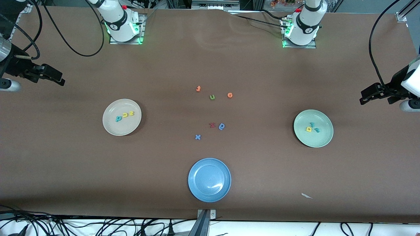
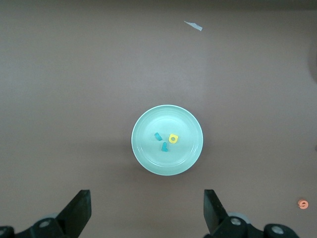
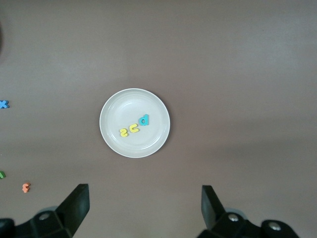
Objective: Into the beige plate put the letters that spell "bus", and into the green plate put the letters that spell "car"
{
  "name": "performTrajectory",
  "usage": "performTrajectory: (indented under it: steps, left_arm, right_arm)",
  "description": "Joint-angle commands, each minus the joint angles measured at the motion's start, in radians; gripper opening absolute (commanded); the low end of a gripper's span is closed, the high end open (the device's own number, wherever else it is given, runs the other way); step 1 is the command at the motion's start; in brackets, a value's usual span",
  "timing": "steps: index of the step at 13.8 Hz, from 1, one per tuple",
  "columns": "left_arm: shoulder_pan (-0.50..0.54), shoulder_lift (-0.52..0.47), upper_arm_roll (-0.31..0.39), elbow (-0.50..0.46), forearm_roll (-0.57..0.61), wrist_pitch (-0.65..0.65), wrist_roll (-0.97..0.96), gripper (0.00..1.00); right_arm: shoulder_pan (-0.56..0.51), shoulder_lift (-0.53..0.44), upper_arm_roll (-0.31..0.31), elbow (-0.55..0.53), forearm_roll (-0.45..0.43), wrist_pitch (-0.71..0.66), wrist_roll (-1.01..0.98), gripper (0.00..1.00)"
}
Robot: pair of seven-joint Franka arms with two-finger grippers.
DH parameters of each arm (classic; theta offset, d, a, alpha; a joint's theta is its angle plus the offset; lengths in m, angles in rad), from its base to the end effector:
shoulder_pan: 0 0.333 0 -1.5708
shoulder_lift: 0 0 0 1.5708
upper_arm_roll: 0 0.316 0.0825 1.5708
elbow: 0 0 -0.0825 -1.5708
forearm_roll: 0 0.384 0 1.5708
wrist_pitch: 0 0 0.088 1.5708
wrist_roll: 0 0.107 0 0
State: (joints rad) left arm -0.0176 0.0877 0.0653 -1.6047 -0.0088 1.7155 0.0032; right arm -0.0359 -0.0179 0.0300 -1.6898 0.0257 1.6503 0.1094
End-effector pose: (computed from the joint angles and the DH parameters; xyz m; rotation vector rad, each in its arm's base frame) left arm 0.5909 0.0259 0.5710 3.1382 0.0712 0.0367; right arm 0.5529 -0.0006 0.5849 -3.1121 0.1832 0.0357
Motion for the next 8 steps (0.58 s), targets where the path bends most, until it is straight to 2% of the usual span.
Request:
performTrajectory:
  steps: [1,8]
  left_arm:
    - [-0.005,-0.022,0.011,-0.014,-0.019,-0.014,0.031,1.00]
    - [-0.005,-0.025,0.008,-0.012,-0.013,-0.025,0.029,1.00]
  right_arm:
    - [0.002,-0.013,-0.001,-0.005,-0.010,0.003,-0.011,1.00]
    - [0.002,-0.013,-0.001,-0.005,-0.010,0.000,-0.011,1.00]
